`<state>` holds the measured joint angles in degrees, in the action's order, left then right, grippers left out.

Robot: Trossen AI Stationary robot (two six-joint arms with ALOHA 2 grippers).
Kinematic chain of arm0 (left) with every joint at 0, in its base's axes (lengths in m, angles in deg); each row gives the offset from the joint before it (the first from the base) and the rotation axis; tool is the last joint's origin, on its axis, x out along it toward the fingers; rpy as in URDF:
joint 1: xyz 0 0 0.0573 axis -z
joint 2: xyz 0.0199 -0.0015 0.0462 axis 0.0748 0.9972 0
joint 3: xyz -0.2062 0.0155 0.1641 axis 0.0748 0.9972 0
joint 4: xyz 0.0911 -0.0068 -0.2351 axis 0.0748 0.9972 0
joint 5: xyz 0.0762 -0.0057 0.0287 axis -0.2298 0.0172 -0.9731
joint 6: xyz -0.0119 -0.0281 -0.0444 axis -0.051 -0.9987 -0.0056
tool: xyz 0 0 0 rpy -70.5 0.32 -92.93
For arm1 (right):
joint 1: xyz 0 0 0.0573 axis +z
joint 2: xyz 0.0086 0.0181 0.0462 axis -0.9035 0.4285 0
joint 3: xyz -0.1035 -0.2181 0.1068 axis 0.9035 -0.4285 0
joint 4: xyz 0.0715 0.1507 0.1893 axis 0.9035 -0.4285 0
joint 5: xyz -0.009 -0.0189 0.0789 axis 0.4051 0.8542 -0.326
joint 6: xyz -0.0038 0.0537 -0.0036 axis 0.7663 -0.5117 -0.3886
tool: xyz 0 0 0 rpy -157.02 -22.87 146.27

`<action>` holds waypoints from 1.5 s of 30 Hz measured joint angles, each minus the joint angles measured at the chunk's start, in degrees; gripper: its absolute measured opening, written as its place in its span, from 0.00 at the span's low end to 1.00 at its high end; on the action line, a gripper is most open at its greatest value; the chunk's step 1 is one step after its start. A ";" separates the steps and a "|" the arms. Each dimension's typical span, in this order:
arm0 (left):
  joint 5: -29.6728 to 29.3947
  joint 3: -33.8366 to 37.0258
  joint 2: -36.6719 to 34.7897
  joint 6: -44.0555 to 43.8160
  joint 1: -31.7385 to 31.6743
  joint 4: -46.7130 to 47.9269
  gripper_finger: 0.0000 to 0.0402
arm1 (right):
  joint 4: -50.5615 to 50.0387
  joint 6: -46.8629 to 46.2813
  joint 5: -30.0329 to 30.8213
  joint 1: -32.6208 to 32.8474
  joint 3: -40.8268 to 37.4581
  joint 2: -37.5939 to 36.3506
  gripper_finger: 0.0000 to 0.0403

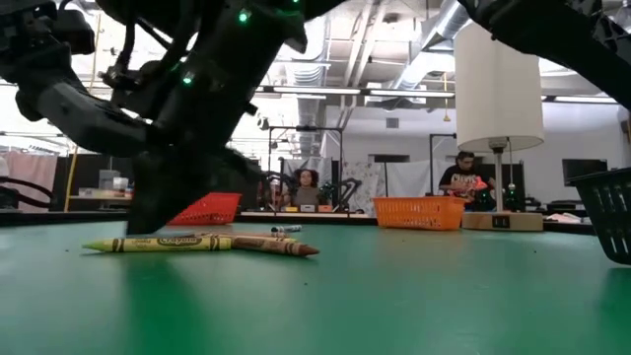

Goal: Sort crayons
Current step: Put the blue crayon into the orange bin

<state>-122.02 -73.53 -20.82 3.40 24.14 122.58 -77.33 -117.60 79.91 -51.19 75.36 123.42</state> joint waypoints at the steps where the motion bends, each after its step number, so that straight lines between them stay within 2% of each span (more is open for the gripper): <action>1: 0.00 0.00 0.02 0.04 0.00 -0.02 0.12 | -1.99 -0.12 1.15 0.08 0.84 0.00 0.00; 8: 0.01 0.00 0.00 0.57 0.00 0.04 0.12 | -5.28 -1.37 3.26 -0.11 0.25 -5.53 0.00; 11: 0.01 0.00 0.00 0.88 0.00 0.07 0.12 | -6.07 2.10 3.51 -0.04 0.26 -8.05 0.00; 14: 0.01 0.00 0.02 1.01 0.00 0.13 0.12 | -6.55 7.63 0.75 0.02 0.26 -10.51 0.00; 18: 0.04 0.00 0.00 1.03 0.00 0.17 0.12 | -6.33 17.65 -6.95 -0.52 0.31 -11.76 0.02; 21: 0.02 0.00 0.00 1.57 0.00 0.41 0.12 | -7.15 28.43 -11.10 -0.89 0.24 -11.68 0.09; 25: 0.06 0.00 0.01 2.10 0.00 0.37 0.12 | -6.53 41.30 -12.77 -1.52 0.24 -11.19 0.26; 30: 0.08 0.00 0.00 2.05 0.00 0.37 0.12 | -4.70 49.34 -12.78 -2.60 -0.06 -11.09 0.46; 33: 0.06 0.00 0.00 2.09 0.00 0.34 0.12 | -4.51 51.82 -13.06 -3.56 -0.49 -11.07 0.52; 40: -0.07 0.00 0.00 2.08 0.00 0.50 0.12 | -1.82 58.89 -18.09 -4.42 -0.47 -7.07 0.48; 45: -0.25 0.00 0.02 1.32 0.00 1.93 0.12 | -3.23 64.79 -18.34 -3.61 -0.46 -5.54 0.44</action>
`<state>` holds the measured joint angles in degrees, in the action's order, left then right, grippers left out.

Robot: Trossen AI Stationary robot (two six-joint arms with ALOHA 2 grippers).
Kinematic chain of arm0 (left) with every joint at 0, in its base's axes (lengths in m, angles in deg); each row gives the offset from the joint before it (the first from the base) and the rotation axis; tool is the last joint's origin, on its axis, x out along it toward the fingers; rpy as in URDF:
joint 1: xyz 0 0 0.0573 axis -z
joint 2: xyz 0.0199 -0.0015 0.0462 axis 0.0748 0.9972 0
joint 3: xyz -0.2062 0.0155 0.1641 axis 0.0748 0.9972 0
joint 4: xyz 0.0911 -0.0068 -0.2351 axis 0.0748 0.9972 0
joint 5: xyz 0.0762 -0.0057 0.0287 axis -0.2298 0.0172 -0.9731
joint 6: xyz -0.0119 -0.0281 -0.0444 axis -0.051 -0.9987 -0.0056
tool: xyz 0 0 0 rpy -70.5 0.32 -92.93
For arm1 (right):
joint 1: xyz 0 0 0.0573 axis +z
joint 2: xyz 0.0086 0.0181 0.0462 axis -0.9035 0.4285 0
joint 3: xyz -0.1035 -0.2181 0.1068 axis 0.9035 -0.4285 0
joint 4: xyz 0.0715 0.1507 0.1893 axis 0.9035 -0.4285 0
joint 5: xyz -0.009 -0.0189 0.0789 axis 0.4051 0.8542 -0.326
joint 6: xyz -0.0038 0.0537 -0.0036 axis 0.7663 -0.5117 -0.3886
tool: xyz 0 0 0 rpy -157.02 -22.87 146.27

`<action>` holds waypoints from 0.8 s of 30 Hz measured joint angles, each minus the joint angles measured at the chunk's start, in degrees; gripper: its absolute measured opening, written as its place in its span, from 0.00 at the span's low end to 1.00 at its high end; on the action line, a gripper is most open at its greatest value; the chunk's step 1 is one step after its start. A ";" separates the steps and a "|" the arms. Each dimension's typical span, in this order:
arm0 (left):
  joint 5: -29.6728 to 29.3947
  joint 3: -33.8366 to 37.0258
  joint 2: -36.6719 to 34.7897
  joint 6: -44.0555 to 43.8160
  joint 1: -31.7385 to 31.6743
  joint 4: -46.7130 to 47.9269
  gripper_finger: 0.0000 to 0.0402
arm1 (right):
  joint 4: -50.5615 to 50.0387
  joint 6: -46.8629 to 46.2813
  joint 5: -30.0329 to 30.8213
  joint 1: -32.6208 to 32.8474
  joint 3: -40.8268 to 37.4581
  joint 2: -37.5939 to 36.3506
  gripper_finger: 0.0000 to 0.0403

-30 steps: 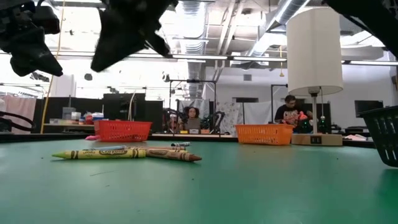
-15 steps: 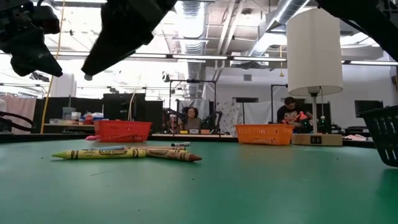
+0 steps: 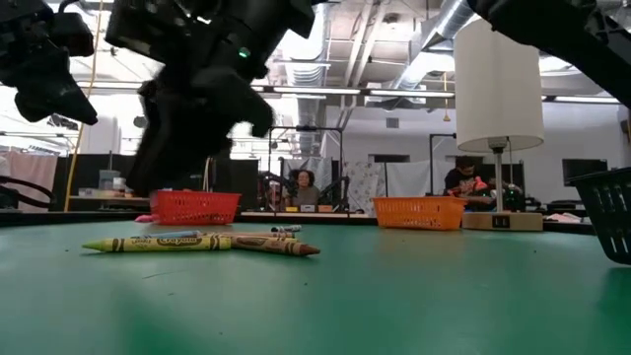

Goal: Sort crayons
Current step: Put the blue crayon into the orange bin

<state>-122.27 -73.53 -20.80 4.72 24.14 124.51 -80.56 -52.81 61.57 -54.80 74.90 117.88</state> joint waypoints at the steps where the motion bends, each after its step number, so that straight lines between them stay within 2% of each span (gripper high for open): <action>1: 0.00 0.00 -0.02 -0.40 0.00 0.08 0.12 | -1.09 1.17 -0.02 0.12 0.00 0.01 0.44; 15: -1.52 0.00 0.00 -2.34 -0.02 0.68 0.12 | -3.46 12.76 -0.24 0.27 0.01 3.21 0.44; 24: -1.52 0.00 -0.02 -2.88 -0.02 1.05 0.12 | -3.41 13.14 1.44 0.19 0.13 3.88 0.42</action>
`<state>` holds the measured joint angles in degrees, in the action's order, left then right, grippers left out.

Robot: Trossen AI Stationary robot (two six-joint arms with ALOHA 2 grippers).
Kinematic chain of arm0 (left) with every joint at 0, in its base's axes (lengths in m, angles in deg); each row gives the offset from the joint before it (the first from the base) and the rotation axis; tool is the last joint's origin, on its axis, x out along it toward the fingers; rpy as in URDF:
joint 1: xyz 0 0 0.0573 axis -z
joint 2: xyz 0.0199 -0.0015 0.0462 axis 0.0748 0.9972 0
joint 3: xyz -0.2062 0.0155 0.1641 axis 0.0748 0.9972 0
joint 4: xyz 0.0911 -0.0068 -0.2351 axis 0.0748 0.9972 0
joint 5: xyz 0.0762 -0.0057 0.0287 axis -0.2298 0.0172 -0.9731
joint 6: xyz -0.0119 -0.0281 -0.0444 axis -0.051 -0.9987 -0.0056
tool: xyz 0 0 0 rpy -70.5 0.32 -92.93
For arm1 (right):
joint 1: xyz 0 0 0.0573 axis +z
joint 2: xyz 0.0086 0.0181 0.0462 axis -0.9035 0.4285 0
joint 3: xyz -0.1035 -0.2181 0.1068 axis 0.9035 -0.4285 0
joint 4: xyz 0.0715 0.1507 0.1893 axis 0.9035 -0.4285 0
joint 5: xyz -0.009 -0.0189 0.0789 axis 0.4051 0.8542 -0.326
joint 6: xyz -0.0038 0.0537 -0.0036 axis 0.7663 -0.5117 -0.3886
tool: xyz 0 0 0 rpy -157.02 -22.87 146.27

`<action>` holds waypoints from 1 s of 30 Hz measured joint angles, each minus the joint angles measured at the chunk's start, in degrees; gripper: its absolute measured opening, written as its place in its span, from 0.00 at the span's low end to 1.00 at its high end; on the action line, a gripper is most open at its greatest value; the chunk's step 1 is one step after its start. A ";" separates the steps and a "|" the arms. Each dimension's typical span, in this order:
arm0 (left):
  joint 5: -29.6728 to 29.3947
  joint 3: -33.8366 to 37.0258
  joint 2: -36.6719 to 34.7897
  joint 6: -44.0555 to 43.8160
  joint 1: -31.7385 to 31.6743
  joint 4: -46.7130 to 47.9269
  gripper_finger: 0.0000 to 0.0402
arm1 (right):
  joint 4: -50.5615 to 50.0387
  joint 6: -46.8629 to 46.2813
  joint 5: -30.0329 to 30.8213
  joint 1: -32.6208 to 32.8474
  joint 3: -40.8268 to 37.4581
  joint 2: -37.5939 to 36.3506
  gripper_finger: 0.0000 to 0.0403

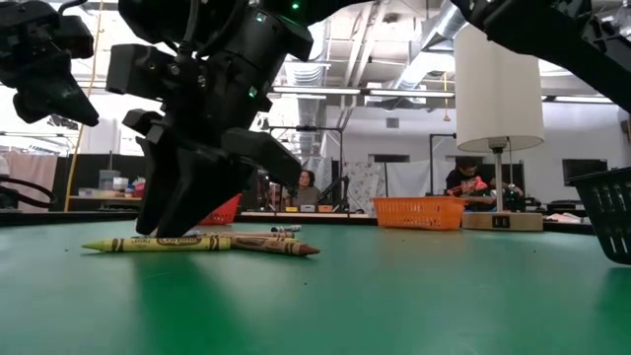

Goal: Sort crayons
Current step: Put the blue crayon into the orange bin

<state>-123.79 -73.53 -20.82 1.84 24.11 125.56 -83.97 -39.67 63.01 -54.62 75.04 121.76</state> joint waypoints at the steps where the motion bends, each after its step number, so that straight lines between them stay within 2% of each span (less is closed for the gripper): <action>1: 0.01 0.00 0.00 0.00 0.00 0.00 0.12 | -0.13 0.01 -0.01 -0.09 0.00 0.00 0.41; 15: 0.04 0.00 0.00 0.00 0.00 -0.02 0.12 | -3.95 -0.02 -0.42 -0.36 0.00 0.04 0.20; 25: 0.43 0.00 0.00 -0.84 0.02 -0.09 0.12 | -3.98 -0.21 3.06 -0.27 -0.02 0.04 0.03; 30: 0.41 0.00 0.00 -0.98 0.02 -0.08 0.12 | -3.01 -6.00 3.05 -0.61 -0.02 0.04 0.01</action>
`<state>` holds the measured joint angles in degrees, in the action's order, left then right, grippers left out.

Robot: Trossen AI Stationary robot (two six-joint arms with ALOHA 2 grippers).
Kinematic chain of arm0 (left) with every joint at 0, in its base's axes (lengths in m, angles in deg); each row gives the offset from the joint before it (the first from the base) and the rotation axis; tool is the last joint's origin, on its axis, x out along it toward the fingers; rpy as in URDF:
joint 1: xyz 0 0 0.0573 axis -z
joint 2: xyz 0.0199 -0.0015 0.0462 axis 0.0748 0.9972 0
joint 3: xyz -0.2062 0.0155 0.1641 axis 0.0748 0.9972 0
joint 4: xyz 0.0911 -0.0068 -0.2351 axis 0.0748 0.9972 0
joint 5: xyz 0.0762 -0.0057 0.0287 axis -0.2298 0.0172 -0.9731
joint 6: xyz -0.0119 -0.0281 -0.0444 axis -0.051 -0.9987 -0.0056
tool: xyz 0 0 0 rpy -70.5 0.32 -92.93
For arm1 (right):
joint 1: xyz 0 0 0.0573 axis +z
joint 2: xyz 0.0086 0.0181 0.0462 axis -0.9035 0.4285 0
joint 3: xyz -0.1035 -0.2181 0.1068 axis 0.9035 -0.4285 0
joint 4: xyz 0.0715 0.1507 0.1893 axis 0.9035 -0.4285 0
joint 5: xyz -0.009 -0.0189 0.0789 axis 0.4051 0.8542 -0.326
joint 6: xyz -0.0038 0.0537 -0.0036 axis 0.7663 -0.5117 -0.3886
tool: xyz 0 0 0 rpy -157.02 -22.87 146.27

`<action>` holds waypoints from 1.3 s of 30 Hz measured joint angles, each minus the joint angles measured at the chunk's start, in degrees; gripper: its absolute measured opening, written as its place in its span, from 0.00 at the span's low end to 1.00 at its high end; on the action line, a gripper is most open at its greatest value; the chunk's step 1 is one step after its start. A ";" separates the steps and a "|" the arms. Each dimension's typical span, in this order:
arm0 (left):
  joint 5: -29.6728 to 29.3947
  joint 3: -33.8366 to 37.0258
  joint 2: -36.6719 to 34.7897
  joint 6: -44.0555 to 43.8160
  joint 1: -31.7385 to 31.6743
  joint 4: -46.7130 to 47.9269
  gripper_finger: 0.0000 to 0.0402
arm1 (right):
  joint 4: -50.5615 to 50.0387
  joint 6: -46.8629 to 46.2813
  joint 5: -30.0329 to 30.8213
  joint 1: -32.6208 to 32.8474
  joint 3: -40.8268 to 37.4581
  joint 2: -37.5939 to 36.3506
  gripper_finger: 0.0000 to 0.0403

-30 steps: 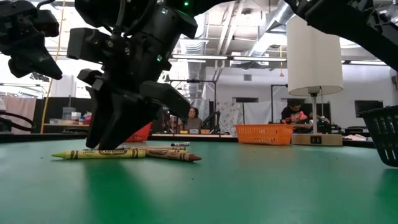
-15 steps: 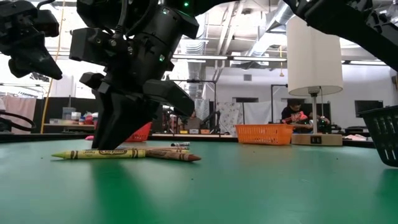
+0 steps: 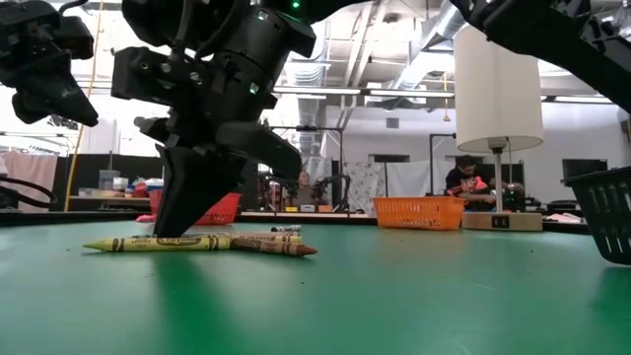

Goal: Sort crayons
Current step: Put the blue crayon into the orange bin

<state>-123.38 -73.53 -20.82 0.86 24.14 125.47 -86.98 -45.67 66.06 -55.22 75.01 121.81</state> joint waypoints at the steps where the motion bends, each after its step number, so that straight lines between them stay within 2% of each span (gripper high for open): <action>1: -0.02 0.00 0.00 -0.02 -0.02 -0.01 0.12 | -0.03 -1.54 0.00 -0.15 0.23 0.02 0.01; 8: -0.03 0.00 0.00 -0.09 -0.01 -0.03 0.12 | 1.53 -8.22 1.56 -1.89 1.00 -0.52 0.01; 18: -0.11 0.00 0.00 -0.52 -0.01 -0.27 0.12 | -1.23 -22.51 1.55 -5.45 1.11 -6.21 0.00; 25: -0.15 0.00 0.00 -1.68 0.00 -0.51 0.12 | -10.23 -35.34 6.65 -10.31 1.16 -9.83 0.00; 32: -0.15 0.00 0.02 -2.02 0.00 -0.49 0.12 | -24.41 -47.53 11.87 -15.86 1.17 -11.54 0.00; 39: -0.39 0.00 0.02 -3.09 0.00 -0.49 0.12 | -32.72 -51.09 12.23 -20.81 1.16 -11.47 0.00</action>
<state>-123.78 -73.53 -20.80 -2.23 24.14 124.99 -119.70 -96.76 78.29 -76.04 76.17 110.33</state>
